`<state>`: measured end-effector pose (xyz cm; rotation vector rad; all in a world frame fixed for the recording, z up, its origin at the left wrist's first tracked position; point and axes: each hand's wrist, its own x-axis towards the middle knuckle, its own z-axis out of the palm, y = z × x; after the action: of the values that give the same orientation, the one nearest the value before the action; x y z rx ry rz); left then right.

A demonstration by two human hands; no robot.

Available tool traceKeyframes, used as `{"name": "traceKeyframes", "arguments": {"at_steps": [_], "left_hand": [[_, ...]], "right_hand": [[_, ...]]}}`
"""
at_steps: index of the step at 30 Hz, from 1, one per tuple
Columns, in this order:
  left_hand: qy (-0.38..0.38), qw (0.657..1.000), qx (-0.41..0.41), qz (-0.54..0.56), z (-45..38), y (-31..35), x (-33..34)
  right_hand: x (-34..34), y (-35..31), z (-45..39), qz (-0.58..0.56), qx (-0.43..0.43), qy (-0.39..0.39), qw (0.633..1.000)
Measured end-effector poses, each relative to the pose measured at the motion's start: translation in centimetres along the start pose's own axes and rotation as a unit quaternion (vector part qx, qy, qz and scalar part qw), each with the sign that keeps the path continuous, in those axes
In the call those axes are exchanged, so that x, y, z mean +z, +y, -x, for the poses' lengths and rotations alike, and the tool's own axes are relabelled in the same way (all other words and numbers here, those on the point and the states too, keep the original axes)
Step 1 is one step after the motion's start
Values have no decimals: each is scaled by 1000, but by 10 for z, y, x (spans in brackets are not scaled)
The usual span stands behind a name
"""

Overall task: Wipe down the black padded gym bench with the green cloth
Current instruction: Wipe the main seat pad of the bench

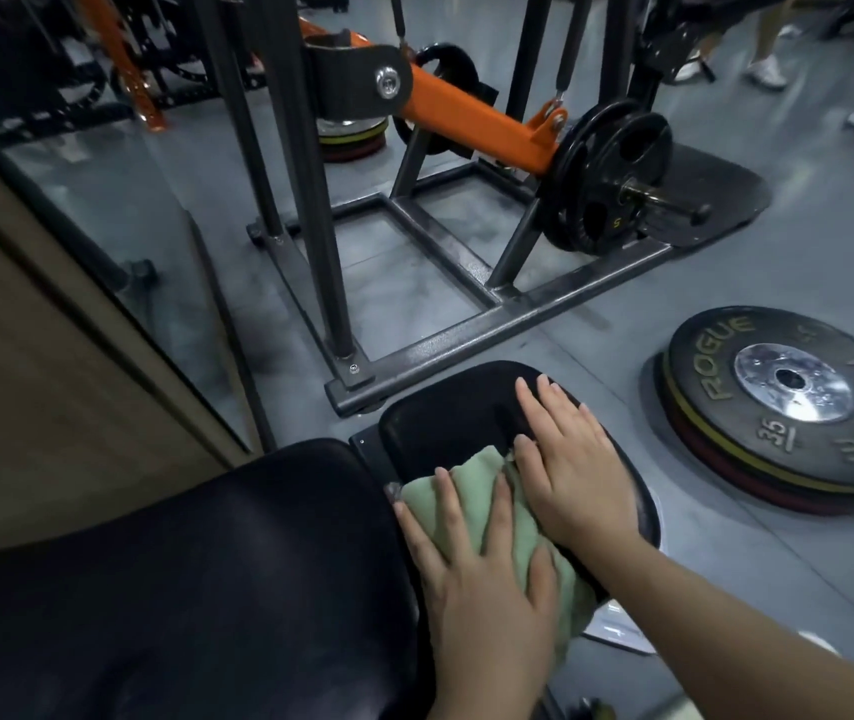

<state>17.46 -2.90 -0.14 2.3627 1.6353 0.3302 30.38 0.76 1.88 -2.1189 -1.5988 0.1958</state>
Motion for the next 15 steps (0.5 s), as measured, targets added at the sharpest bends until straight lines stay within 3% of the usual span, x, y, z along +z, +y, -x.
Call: {"name": "traceKeyframes", "arguments": {"at_steps": [4,11,15], "left_hand": [[-3,1000,9,-10,-2,-2,-1],[-83,996,18,26,-50,-21,-17],[-110,993,42,-24,-94,-36,-38]], "right_hand": [[-1,0,-1,-2,-1,-4,1000],[3,7,-5,59,4,-29,998],[1,1,-6,100,8,-44,994]]}}
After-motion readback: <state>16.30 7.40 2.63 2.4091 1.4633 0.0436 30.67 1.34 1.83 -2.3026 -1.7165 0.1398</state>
